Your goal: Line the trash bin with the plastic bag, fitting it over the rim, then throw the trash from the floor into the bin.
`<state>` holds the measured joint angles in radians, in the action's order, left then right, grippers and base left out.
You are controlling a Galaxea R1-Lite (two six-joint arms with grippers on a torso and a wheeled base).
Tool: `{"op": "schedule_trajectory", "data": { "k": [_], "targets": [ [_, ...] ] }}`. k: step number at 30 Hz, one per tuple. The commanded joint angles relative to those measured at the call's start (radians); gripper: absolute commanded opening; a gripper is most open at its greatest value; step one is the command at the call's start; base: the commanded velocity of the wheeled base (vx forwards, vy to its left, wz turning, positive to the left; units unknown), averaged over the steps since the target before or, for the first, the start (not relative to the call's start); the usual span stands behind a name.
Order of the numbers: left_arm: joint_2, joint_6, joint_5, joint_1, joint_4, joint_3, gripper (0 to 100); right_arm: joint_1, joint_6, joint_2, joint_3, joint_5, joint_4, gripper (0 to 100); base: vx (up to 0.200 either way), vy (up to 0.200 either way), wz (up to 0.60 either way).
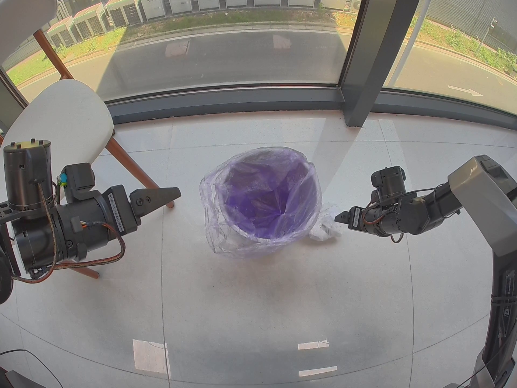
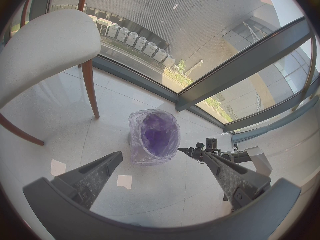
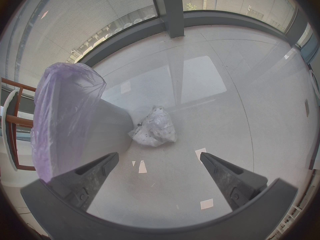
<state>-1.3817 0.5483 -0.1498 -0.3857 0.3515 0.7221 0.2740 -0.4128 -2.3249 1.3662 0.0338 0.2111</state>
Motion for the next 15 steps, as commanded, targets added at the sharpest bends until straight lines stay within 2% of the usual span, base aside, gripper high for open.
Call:
{"op": "schedule_trajectory", "data": {
  "k": [1,4,8,14,15],
  "targets": [
    [-0.008,-0.002,-0.002,0.004,0.043,-0.003,100,-0.004,0.003,-0.136,0.18,0.001,-0.076,100,0.0,0.0,0.0],
    [-0.008,0.002,-0.004,0.007,0.044,0.005,100,-0.004,0.008,-0.171,0.238,0.003,-0.113,100,0.0,0.0,0.0],
    [-0.005,-0.002,-0.002,0.041,0.047,0.014,100,-0.007,0.035,-0.248,0.416,0.005,-0.275,100,0.0,0.0,0.0],
    [-0.003,-0.002,-0.007,0.087,0.046,0.008,100,-0.029,0.131,-0.376,0.634,0.003,-0.364,100,0.0,0.0,0.0],
    [-0.003,-0.002,-0.005,0.088,0.046,0.01,100,-0.03,0.143,-0.392,0.634,0.003,-0.381,100,0.2,0.0,0.0]
  ]
}}
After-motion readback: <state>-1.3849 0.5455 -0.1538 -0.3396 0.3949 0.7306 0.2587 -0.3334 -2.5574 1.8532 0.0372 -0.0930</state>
